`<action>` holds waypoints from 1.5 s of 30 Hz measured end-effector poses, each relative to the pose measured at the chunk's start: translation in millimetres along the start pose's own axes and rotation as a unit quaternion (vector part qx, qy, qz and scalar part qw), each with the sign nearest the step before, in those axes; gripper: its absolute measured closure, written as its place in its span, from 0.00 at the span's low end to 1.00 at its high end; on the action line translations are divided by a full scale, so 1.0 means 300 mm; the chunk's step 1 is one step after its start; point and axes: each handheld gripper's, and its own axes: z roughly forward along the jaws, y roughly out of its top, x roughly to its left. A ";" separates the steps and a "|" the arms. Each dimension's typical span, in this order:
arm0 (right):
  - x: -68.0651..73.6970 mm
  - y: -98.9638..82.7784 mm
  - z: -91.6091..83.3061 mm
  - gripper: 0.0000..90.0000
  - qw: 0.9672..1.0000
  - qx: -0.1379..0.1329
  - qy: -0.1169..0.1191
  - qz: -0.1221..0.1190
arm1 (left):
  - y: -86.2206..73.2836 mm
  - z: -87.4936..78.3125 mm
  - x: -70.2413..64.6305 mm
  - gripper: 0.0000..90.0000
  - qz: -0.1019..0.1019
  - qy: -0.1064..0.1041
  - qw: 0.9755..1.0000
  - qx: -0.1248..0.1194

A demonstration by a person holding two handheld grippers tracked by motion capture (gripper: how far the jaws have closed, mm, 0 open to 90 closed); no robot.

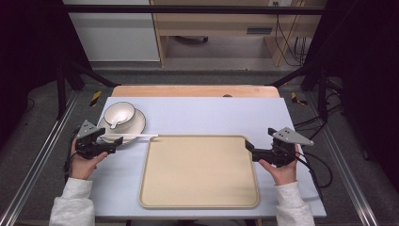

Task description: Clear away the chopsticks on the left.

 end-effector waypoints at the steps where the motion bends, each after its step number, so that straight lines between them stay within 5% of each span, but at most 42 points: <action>1: 0.000 0.000 0.000 0.03 1.000 0.001 0.001 0.000 | -0.004 0.009 0.007 0.18 0.000 0.002 1.000 0.006; 8: 0.001 -0.001 0.003 0.03 1.000 0.003 0.001 -0.001 | -0.021 0.062 0.028 0.25 0.010 0.025 0.999 0.029; 21: 0.002 -0.003 0.005 0.03 1.000 0.007 0.002 -0.002 | -0.033 0.095 0.026 0.39 0.027 0.035 0.998 0.051; 45: -0.002 -0.001 0.002 0.03 1.000 0.006 0.000 -0.003 | -0.024 0.100 -0.007 0.80 0.045 0.008 0.996 0.077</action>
